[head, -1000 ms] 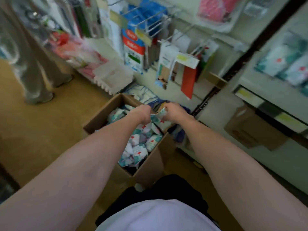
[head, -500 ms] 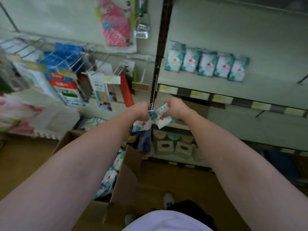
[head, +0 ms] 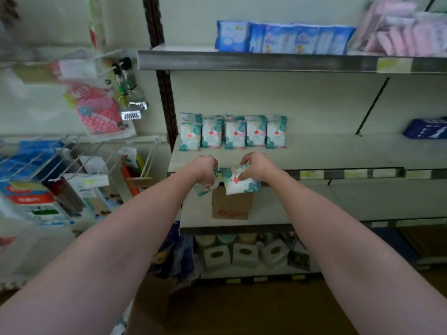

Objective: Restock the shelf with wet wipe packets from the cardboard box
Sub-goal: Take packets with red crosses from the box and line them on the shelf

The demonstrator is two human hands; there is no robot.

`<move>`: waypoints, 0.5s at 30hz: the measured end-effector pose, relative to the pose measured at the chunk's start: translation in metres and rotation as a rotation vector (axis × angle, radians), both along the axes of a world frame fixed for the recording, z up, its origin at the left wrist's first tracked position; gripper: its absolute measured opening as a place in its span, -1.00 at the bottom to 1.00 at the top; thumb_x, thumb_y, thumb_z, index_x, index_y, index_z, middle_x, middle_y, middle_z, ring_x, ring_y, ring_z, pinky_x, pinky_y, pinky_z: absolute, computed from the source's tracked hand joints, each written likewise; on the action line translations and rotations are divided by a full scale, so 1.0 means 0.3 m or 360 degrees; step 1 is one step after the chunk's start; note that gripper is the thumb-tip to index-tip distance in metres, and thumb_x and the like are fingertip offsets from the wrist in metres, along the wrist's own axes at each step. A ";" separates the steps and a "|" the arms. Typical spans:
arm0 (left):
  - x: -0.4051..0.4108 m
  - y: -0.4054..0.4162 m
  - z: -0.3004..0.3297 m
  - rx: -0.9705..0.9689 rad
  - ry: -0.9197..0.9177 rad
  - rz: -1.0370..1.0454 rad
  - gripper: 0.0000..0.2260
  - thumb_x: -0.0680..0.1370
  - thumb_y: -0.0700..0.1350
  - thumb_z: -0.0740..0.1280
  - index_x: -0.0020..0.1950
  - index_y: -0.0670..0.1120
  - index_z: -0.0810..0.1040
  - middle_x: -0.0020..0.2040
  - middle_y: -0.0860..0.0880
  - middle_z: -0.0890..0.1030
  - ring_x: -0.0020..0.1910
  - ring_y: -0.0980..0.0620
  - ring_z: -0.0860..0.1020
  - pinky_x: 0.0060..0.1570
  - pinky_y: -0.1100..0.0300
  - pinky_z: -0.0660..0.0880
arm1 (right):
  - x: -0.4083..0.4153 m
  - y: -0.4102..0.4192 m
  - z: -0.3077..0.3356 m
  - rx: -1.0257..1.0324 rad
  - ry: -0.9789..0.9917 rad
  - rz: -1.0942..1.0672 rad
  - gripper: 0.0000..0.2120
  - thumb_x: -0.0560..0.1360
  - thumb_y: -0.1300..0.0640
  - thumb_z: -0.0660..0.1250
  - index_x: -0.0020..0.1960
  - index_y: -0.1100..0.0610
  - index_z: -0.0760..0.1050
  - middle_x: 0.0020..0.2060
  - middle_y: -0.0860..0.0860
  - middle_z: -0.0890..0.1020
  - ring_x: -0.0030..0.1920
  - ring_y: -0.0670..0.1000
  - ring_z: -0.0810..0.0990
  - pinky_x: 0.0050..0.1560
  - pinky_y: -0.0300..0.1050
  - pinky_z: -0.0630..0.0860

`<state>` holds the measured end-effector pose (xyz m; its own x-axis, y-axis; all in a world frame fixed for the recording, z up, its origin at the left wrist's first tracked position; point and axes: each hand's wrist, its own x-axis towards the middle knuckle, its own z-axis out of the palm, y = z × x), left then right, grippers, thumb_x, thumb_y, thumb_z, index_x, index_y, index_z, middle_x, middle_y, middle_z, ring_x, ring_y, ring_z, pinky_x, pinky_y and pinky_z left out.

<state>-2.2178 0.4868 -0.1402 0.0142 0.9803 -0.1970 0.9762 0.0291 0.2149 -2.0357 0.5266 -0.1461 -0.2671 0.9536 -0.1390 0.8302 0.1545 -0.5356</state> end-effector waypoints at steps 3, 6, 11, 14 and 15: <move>0.076 0.056 0.027 0.0017 0.0052 0.0046 -0.67 0.44 -0.25 0.32 0.21 -0.14 0.51 0.11 -0.14 0.56 -0.02 -0.11 0.53 -0.06 0.03 0.57 | 0.085 0.061 0.024 0.0006 0.0013 -0.0031 -0.52 0.33 0.05 0.62 0.17 0.08 0.51 0.10 0.07 0.57 0.01 0.10 0.57 -0.05 -0.06 0.56; 0.147 0.118 0.046 0.0052 0.0056 0.0115 -0.67 0.48 -0.22 0.31 0.24 -0.13 0.48 0.09 -0.12 0.55 -0.01 -0.10 0.56 -0.09 0.06 0.57 | 0.163 0.131 0.038 -0.0037 0.0052 -0.0094 -0.58 0.38 0.04 0.56 0.14 0.08 0.47 0.07 0.05 0.52 0.02 0.10 0.56 -0.01 -0.05 0.57; 0.207 0.190 0.070 -0.0011 0.0151 0.0167 -0.74 0.48 -0.18 0.35 0.16 -0.12 0.51 0.08 -0.11 0.55 -0.03 -0.09 0.56 -0.09 0.08 0.58 | 0.215 0.240 0.027 -0.0081 0.0138 -0.0108 -0.59 0.44 0.10 0.51 0.22 0.10 0.44 0.17 0.06 0.53 0.05 0.07 0.50 -0.01 -0.10 0.46; 0.195 0.205 0.074 -0.0008 0.0197 0.0233 -0.85 0.49 -0.25 0.31 0.04 -0.12 0.48 0.05 -0.12 0.55 -0.06 -0.10 0.55 -0.11 0.08 0.56 | 0.193 0.278 0.012 -0.0082 0.0193 -0.0041 -0.49 0.47 0.12 0.48 0.37 0.11 0.42 0.28 0.05 0.51 0.13 0.07 0.50 0.05 -0.13 0.45; 0.182 0.209 0.070 0.0001 0.0204 0.0260 -0.85 0.49 -0.27 0.29 0.04 -0.11 0.46 0.06 -0.11 0.55 -0.05 -0.10 0.54 -0.09 0.07 0.55 | 0.178 0.289 0.006 -0.0081 0.0217 -0.0006 -0.47 0.47 0.12 0.47 0.40 0.11 0.42 0.30 0.04 0.51 0.14 0.05 0.50 0.05 -0.15 0.42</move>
